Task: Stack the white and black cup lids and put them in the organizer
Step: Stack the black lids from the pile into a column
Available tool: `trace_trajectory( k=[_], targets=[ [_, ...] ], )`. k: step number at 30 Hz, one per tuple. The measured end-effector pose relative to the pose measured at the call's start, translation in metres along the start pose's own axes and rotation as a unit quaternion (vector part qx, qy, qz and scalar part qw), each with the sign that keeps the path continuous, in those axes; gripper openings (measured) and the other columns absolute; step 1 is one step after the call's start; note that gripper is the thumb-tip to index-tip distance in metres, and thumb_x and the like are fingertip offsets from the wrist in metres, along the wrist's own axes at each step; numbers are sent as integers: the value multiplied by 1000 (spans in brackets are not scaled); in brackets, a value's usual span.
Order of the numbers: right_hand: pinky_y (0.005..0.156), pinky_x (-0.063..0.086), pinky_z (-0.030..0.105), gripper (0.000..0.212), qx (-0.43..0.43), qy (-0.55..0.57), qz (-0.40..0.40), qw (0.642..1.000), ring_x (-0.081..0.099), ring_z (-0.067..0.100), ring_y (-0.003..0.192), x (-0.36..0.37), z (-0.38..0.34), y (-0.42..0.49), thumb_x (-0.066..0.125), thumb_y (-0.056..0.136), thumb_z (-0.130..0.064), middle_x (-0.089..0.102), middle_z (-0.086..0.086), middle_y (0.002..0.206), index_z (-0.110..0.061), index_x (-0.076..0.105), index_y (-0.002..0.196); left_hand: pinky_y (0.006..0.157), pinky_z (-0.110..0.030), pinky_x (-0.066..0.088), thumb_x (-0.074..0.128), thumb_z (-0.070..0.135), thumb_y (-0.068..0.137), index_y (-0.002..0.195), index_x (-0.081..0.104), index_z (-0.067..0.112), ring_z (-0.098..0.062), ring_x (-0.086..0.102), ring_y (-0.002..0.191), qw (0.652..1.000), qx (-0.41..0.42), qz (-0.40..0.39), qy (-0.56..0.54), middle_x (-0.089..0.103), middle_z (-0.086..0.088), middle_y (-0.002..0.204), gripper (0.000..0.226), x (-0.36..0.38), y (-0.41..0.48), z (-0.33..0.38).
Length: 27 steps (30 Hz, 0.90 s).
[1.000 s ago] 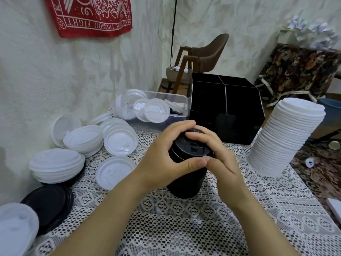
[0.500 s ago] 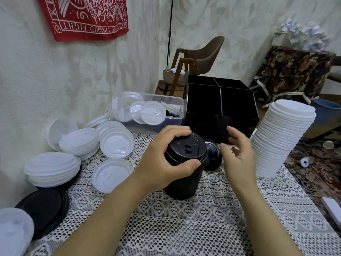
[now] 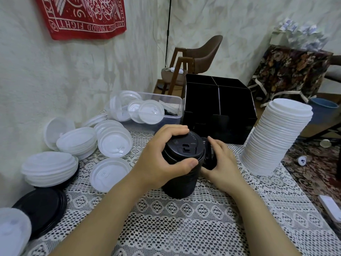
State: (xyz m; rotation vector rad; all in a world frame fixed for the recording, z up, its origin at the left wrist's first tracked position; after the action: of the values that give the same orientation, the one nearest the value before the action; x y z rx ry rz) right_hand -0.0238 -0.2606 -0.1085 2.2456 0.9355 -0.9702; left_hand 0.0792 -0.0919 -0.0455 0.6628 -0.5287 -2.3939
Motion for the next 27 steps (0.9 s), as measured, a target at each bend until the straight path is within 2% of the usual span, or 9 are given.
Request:
trace_trajectory(
  k=[3,6,8,12,16,18,21,24,27],
  targets=[
    [116,27,42,85,-34,5,21,999,32,11,135,1,4,2,80,76,-37,40,-12,143,-31,34,148,98,-12,39,71,46,65,117,56,33,-1,51,122,1000,-3,-1,-1,54,15,128,55,0,0,0],
    [96,35,7,80,-21,90,55,994,43,4,117,-5,3,1,82,76,-30,41,-11,127,-28,41,144,98,-12,39,72,45,65,118,56,31,0,51,121,1000,-6,-5,0,54,14,128,56,0,0,0],
    [89,35,0,73,-25,127,108,986,45,3,113,-13,-1,0,81,78,-26,42,-7,128,-25,45,142,97,-12,39,72,46,65,118,56,31,0,51,120,1000,-11,-7,1,55,14,128,57,0,0,0],
    [98,46,20,49,-97,283,216,929,55,6,118,-36,-26,-12,74,77,-33,57,0,129,-32,58,123,94,-20,46,75,49,61,122,53,35,-7,58,114,999,-43,-13,-7,60,14,121,67,0,-1,-3],
    [93,51,27,49,-176,411,186,875,61,13,116,-44,-61,-29,72,74,-36,63,5,123,-25,61,120,97,-18,44,80,46,56,128,42,41,-2,57,116,998,-62,-9,-25,58,23,122,81,-1,-2,-6],
    [99,50,33,55,-200,402,149,881,57,18,122,-38,-73,-33,77,72,-45,60,9,130,-25,62,120,100,-22,44,82,42,55,134,37,38,-2,56,118,997,-67,-7,-39,58,22,123,91,-1,-1,-7],
    [99,46,23,58,-213,371,102,898,53,12,127,-30,-83,-34,72,73,-59,56,6,135,-25,63,119,99,-20,44,83,40,54,136,27,40,2,56,117,996,-75,-8,-51,58,28,121,100,-1,-1,-8],
    [98,44,17,55,-210,351,61,910,50,5,129,-26,-86,-33,76,69,-48,54,2,137,-26,64,119,97,-14,43,84,37,53,140,23,38,4,56,116,994,-83,-21,-66,56,32,120,107,-1,-2,-10],
    [104,45,30,48,-205,333,45,919,48,8,131,-21,-85,-33,71,73,-41,53,-3,138,-30,64,118,99,-19,45,85,35,51,144,21,35,0,57,117,993,-87,-29,-77,57,26,122,113,-3,-2,-12]
  ],
)
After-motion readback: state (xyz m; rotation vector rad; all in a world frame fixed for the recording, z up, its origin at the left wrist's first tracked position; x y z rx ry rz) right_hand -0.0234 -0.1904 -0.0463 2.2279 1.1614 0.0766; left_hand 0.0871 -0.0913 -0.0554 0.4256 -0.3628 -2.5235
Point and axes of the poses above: each hand's wrist, its own y-axis towards the middle knuckle, its own x-axis out of the palm, z = x × y, the point moved 3 cm from there along y, towards the middle knuckle
